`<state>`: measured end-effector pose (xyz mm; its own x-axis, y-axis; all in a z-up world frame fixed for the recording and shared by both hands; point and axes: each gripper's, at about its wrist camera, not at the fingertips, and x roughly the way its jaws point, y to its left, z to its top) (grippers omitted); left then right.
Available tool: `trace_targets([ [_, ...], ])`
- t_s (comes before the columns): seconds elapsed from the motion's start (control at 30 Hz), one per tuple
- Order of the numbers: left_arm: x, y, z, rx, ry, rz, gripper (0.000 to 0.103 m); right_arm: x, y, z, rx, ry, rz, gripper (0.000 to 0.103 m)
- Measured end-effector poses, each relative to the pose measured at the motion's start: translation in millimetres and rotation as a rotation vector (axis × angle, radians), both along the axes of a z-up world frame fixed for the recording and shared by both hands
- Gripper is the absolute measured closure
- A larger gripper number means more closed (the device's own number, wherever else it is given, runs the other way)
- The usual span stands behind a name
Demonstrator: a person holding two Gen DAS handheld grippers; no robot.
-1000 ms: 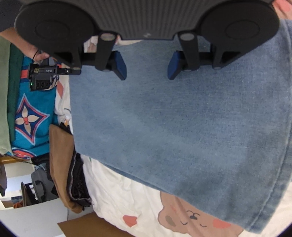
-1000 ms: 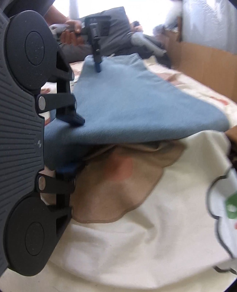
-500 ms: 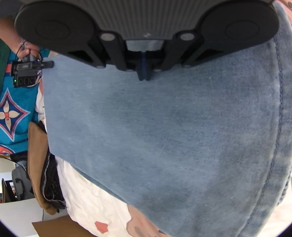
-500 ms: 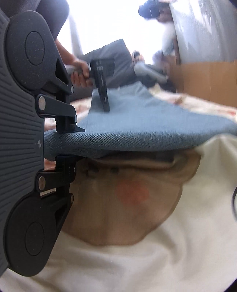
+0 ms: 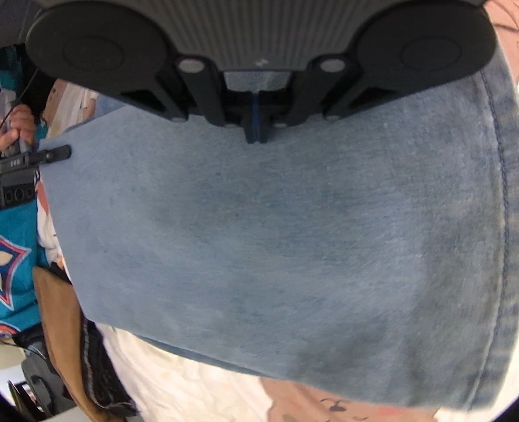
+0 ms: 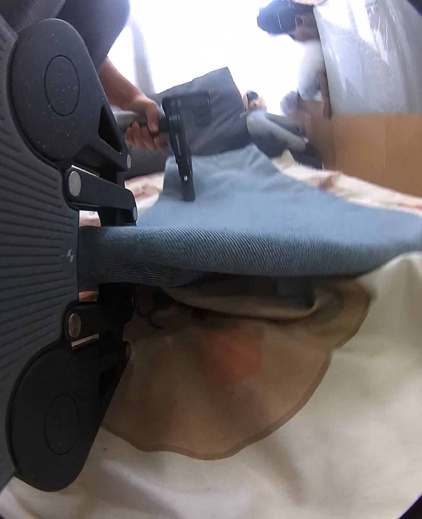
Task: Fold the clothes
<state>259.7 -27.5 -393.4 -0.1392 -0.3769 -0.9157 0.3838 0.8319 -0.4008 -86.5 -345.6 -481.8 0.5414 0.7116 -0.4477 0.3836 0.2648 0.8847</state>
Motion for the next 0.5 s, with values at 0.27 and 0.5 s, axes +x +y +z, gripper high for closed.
trace_targets([
  [0.27,-6.8,-12.6,27.6,-0.107,-0.007,-0.04,0.09,12.9,-5.1,36.3,-0.045,0.011,0.049,0.083],
  [0.5,-3.8,-38.7,26.0,-0.202,-0.015,-0.027,0.088,19.4,-9.7,73.5,-0.063,-0.05,0.059,0.083],
])
